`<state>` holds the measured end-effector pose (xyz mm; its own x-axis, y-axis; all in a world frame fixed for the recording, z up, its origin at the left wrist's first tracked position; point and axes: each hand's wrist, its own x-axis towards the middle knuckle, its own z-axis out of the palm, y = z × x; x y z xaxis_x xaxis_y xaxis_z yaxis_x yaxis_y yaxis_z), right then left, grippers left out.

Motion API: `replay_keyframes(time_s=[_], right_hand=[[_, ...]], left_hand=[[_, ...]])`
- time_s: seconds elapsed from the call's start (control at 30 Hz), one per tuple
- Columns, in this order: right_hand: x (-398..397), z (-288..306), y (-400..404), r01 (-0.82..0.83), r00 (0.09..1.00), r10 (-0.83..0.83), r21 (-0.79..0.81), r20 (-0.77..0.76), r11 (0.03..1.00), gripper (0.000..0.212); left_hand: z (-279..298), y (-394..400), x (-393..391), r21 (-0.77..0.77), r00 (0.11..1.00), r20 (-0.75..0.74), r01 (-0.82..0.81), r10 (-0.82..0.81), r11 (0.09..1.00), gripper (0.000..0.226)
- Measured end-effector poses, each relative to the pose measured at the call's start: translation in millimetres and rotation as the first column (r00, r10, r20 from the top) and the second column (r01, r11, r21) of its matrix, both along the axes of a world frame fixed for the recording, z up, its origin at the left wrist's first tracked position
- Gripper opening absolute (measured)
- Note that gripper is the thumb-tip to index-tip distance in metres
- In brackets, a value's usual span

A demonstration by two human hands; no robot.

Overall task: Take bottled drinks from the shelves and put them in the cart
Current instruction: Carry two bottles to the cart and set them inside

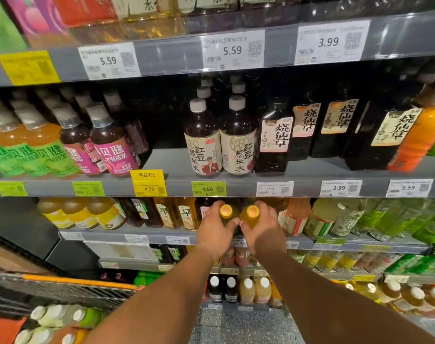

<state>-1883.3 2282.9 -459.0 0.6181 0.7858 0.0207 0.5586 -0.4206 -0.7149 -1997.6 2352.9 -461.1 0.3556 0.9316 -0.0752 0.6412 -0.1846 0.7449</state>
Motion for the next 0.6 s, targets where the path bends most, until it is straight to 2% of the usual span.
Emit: replay_keyframes(time_s=[0.07,0.13,0.23,0.3,0.43,0.6], right_hand=[[-1,0,-2,-0.022,1.0,0.022,-0.065,0.001,0.998,0.063],[-2,3,-6,-0.039,0.999,0.04,-0.093,0.006,0.995,0.06],[-4,12,-19,-0.087,0.996,0.087,-0.017,-0.008,0.996,0.049],[-6,25,-29,-0.109,0.994,0.11,0.047,0.0,0.993,0.042],[-10,67,-44,-0.19,0.981,0.186,0.084,0.063,0.978,0.021],[-25,122,-67,-0.338,0.932,0.323,0.074,0.163,0.938,0.021]], left_hand=[[-2,-7,-4,-0.036,0.998,0.054,-0.017,0.019,0.999,0.056],[-1,-16,-8,-0.033,0.994,0.099,-0.031,0.035,0.999,0.061],[9,-29,-15,0.004,0.989,0.14,-0.054,0.053,0.999,0.061],[23,-37,-19,0.026,0.99,0.128,-0.065,0.061,0.998,0.053],[66,-59,-29,0.115,0.987,0.108,-0.128,0.116,0.985,0.016],[118,-97,-53,0.186,0.957,0.129,-0.28,0.26,0.942,0.019]])
